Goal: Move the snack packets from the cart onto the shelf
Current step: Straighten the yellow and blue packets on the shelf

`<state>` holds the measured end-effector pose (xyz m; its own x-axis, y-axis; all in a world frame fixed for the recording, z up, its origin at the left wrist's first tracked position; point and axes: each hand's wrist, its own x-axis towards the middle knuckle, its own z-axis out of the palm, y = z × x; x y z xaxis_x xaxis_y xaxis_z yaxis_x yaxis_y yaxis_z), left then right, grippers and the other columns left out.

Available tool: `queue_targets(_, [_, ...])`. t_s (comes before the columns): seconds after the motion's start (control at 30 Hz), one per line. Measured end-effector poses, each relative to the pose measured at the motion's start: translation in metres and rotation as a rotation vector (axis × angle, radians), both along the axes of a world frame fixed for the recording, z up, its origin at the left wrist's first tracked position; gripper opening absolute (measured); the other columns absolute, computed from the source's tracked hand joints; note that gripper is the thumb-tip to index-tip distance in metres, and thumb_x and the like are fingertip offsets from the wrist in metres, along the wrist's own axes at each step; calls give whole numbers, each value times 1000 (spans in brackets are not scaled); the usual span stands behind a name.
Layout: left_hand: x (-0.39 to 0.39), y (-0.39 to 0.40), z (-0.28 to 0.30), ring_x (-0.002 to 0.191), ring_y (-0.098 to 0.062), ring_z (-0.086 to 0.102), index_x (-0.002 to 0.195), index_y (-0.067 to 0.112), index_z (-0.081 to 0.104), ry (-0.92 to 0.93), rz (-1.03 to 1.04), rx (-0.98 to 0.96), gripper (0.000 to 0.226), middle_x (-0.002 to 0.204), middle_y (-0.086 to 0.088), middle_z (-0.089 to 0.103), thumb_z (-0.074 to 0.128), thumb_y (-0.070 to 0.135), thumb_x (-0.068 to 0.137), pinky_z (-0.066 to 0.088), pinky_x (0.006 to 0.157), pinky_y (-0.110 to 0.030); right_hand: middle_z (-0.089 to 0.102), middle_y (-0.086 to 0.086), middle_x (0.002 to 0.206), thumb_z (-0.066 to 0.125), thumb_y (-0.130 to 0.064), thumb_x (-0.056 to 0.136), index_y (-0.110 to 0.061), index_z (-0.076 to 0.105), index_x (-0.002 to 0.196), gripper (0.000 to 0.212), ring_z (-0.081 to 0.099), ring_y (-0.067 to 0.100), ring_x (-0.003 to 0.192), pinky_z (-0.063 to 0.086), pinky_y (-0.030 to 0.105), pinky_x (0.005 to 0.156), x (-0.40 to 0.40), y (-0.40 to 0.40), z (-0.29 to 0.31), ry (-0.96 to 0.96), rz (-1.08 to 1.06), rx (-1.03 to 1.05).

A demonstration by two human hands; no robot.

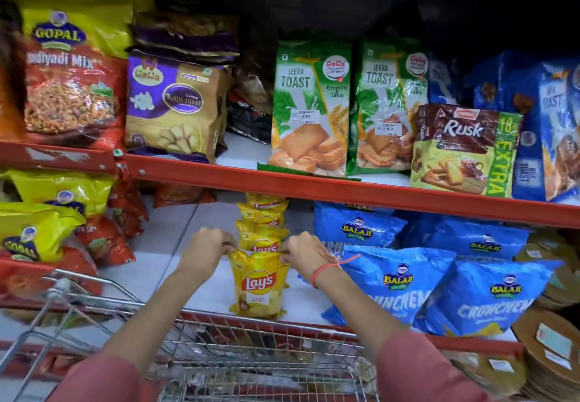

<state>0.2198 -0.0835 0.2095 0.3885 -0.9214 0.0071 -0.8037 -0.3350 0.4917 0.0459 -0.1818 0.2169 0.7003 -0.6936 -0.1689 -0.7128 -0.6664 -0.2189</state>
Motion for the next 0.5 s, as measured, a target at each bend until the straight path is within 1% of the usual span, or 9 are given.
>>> queue_targets(0.17, [2,-1,1,93,-26,70,94,8,75,-22,2,9,15,94,-14,77,62,12,89,53,84,-32,69,18,115,58,-21,93,-15,67,116,25,61,35,111,51,40,94,-1,1,0,-4,-8,33])
queue_targets(0.27, [-1,3,4,99,-26,68,102,7,72,-61,12,21,17,101,-13,76,61,11,90,52,87,-31,65,18,123,61,-26,92,-19,61,124,33,59,35,116,49,42,101,-6,4,2,-2,-2,44])
queue_targets(0.33, [-8,5,8,105,-27,67,110,8,68,-95,16,-7,22,108,-13,74,59,11,91,52,90,-34,64,14,126,63,-29,90,-21,60,125,36,58,33,118,49,42,101,-16,4,7,-20,12,24])
queue_targets(0.4, [-20,4,15,107,-28,66,113,11,67,-113,9,-71,25,113,-12,73,60,13,90,53,92,-38,65,11,126,63,-31,90,-23,61,124,35,58,31,117,50,40,99,-33,1,15,-77,9,-16])
queue_targets(0.43, [-29,2,20,107,-28,66,112,13,68,-99,1,-108,25,114,-11,73,62,15,89,53,92,-38,64,10,127,62,-31,90,-23,61,124,35,58,29,118,49,38,98,-43,-2,19,-107,4,-37])
queue_targets(0.5, [-52,-7,28,108,-25,65,110,15,70,-38,-33,-164,26,115,-8,72,66,21,86,51,94,-34,63,7,130,62,-31,90,-21,60,126,37,57,25,119,48,35,98,-67,-8,29,-148,-15,-71])
